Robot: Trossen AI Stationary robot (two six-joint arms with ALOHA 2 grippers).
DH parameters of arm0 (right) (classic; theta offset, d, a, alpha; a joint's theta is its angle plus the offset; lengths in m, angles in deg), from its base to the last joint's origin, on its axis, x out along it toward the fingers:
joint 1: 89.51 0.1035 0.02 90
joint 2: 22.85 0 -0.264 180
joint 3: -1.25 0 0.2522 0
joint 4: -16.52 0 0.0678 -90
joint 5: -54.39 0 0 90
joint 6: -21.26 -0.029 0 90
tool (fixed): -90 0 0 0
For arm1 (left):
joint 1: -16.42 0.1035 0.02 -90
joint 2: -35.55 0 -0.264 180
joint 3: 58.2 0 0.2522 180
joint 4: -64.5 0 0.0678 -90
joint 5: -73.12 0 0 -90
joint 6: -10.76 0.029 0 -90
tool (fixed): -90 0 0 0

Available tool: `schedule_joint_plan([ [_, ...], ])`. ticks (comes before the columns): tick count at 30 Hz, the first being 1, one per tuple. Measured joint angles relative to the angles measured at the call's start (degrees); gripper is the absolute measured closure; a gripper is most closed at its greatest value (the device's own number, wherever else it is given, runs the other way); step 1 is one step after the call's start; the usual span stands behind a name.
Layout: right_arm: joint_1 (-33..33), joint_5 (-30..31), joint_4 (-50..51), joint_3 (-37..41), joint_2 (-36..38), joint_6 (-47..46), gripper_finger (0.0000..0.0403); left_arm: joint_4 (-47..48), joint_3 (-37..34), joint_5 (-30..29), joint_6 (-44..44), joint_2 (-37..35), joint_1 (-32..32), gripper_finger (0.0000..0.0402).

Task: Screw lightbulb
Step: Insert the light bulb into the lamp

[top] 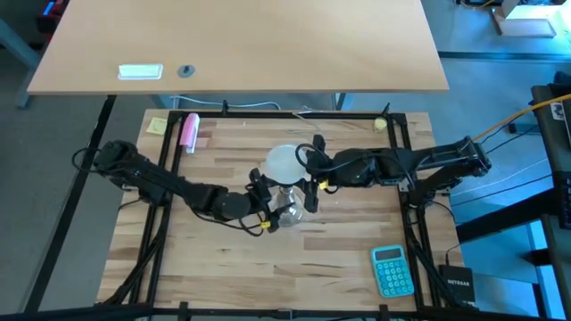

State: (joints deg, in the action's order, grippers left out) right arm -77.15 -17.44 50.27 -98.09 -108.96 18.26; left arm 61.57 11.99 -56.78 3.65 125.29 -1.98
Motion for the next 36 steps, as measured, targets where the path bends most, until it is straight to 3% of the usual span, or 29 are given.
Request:
schedule_joint_plan([
  [5,-0.04,-1.4,-0.2,0.02,-0.02,0.54,0.0246,0.82,-1.51,18.72,0.23,0.8,5.94,0.0087],
  [15,0.02,-4.77,-0.33,-0.02,0.04,2.11,0.0246,-0.68,-1.84,30.96,6.28,0.46,8.55,0.014],
  [22,0.09,-6.52,-0.81,-0.02,0.02,3.34,0.0246,-0.1,-1.9,32.26,8.82,-0.79,8.55,0.0204],
  [26,0.11,-7.06,-0.91,-0.04,0.02,3.34,0.0246,-0.09,-1.9,32.13,8.63,-1.15,8.55,0.0271],
  [32,0.0,-7.23,-0.79,-0.02,0.02,3.36,0.0246,0.23,-1.9,30.28,6.74,-1.22,8.79,0.0276],
  [36,0.07,-4.66,-0.65,-0.01,0.02,3.31,0.0246,2.62,-0.52,22.52,4.14,-1.22,7.08,0.0276],
])
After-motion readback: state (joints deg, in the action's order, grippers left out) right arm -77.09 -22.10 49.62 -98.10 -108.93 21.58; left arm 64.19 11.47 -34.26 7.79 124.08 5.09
